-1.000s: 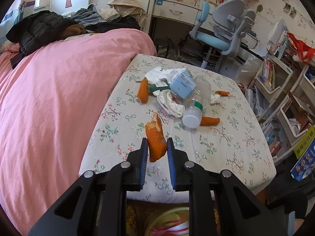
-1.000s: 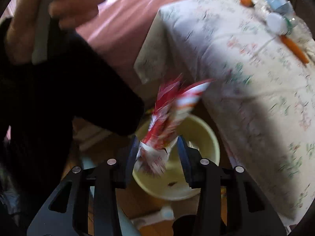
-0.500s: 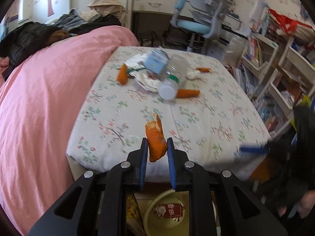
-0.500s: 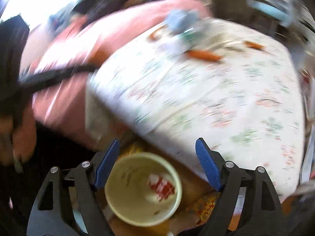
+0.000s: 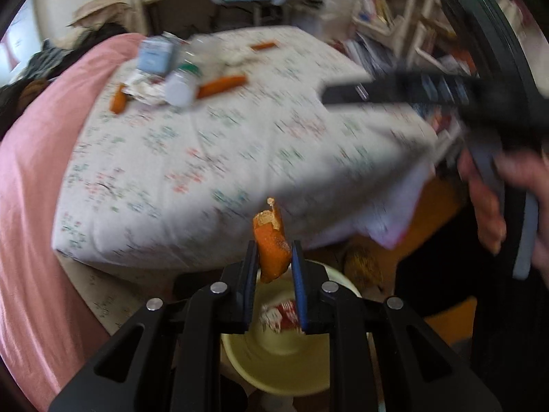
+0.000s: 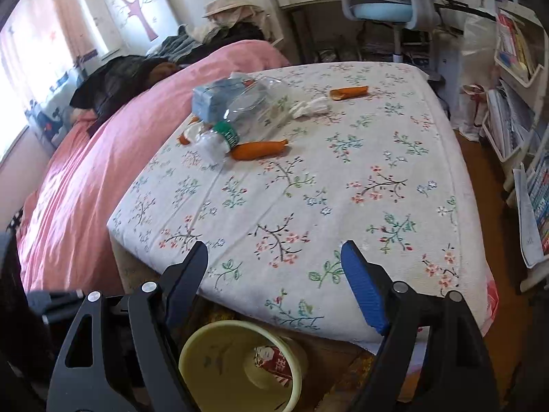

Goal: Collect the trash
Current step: 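Drop the red snack bag into the yellow bin and the orange peel too, then grasp an orange peel with the right gripper while the left gripper grasps another peel, then lift both orange peels and carry them toward the yellow bin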

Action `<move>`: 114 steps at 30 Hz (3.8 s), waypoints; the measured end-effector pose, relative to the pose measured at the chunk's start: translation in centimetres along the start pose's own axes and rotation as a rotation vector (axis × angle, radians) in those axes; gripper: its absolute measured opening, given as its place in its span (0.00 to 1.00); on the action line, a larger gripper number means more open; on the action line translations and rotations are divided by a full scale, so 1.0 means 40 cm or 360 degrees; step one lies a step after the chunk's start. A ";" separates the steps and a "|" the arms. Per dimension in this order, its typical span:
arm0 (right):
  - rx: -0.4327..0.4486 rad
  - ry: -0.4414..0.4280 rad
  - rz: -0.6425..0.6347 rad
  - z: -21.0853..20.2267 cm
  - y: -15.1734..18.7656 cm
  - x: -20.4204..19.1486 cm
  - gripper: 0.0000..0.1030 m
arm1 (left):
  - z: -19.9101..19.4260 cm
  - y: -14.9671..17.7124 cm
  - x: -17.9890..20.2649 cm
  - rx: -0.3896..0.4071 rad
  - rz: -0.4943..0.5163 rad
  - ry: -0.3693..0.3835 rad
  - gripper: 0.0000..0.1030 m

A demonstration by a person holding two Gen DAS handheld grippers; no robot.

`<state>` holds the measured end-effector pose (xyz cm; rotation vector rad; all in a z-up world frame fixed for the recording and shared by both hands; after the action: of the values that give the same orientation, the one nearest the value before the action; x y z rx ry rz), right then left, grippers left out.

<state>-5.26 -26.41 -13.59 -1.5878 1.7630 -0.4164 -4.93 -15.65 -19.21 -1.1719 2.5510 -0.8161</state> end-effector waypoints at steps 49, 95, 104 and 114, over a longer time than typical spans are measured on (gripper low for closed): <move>-0.0183 0.0017 -0.0802 0.348 -0.190 -0.118 0.62 | 0.076 -0.289 -0.618 0.0262 -0.0922 -0.0600 0.67; -0.0161 -0.0276 -0.0338 0.170 -0.126 -0.126 0.15 | 0.057 -0.222 -0.492 0.0137 -0.0843 -0.0238 0.18; -0.0139 -0.0324 -0.0272 0.170 -0.129 -0.141 0.15 | 0.095 -0.269 -0.575 0.0194 -0.0891 -0.0389 0.55; -0.0134 -0.0391 -0.0232 0.204 -0.160 -0.153 0.15 | 0.201 -0.303 -0.638 0.0089 -0.0832 -0.0487 0.55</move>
<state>4.89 -19.98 -13.22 -1.7529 1.5024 -0.2063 22.82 -6.05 -19.77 -1.8210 1.9873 -0.7278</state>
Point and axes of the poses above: each gripper's, at about its wrist camera, not at the fingertips, and z roughly the way its jaws point, x to its right, y to its underside, the point moved 9 cm from there along z, roughly the way its jaws point, and after that the axes turned 4 degrees about x, right-handed, at the moved point
